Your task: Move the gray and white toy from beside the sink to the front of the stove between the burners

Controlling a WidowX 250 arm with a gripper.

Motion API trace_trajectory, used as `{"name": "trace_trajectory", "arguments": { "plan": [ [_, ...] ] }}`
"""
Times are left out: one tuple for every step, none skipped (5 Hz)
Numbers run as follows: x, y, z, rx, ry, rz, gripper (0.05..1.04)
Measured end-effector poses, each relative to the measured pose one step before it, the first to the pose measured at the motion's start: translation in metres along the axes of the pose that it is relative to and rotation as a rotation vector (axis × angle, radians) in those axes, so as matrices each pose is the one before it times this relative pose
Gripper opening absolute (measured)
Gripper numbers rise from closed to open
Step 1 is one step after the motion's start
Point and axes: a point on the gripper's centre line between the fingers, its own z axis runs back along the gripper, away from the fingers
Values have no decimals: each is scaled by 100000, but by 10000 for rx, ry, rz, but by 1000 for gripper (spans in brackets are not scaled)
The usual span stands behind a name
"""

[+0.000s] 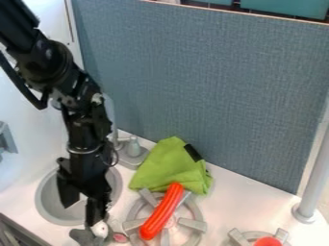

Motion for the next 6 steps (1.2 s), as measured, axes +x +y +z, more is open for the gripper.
{"name": "trace_trajectory", "arguments": {
  "plan": [
    [1087, 917, -1480, 432, -458, -567, 1001],
    [607, 281, -2188, 154, 65, -363, 1001],
    [477, 298, -1606, 102, 190, -18, 1001],
    [890, -411, -1798, -379, -41, 16, 1001],
    [682, -512, -1651, -518, 120, -229, 1001],
    [691, 152, -721, -473, -141, 225, 948]
  ]
}}
